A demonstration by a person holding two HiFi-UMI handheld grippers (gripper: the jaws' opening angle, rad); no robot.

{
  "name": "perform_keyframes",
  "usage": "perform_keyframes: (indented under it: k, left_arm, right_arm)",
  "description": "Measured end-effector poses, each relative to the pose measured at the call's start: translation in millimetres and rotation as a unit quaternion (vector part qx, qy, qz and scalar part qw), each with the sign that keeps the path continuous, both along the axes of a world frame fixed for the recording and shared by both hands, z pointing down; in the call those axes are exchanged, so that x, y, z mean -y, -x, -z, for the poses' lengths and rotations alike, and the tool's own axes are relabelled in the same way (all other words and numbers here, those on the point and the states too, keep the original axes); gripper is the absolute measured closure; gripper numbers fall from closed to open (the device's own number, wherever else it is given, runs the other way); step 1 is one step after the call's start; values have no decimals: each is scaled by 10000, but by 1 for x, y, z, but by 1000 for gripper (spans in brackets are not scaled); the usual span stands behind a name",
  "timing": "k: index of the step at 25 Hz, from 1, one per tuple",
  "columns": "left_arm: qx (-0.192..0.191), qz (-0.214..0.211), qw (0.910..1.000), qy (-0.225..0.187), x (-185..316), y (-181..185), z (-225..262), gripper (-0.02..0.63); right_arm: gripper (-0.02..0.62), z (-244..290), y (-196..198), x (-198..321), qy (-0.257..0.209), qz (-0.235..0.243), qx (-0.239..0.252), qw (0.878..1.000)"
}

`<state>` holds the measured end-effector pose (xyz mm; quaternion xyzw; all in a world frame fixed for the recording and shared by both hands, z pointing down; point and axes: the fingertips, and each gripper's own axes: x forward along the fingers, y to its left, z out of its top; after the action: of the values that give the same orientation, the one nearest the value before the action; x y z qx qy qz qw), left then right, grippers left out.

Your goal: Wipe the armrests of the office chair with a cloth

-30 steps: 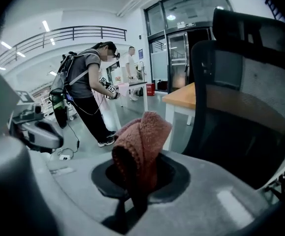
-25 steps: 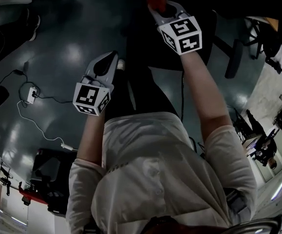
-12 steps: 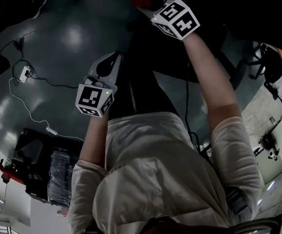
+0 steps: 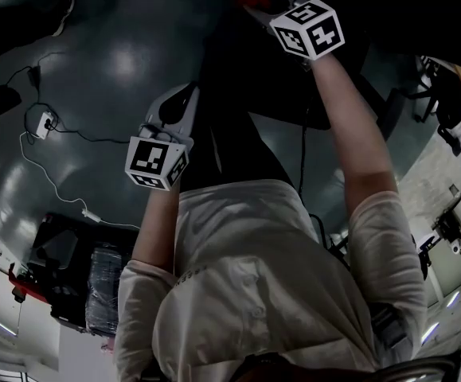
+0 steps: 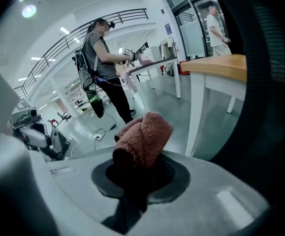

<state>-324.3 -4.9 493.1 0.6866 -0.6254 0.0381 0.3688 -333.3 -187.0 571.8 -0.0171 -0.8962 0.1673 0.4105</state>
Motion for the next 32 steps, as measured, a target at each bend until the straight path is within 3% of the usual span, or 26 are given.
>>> perform_keyframes:
  k: [8,14,19,32]
  left_arm:
    - [-1,-289,9996,-31,4,-9,-2,589]
    - [-75,-619,9979,-168,11,-7,4,589]
    - [-127,-1119,9934,-226,6,-5,6,589]
    - [-178,-2069,9778,-267,-40,16,0,589]
  right_arm:
    - [549,2,-37,1,110,-739,116,9971]
    - [549,5,-57,-30,528,-1178,88,9916]
    - [549,7,-61,-69,355,-1246,25,9916]
    - [549,3,-85,-144,25,-2358,-222,9715]
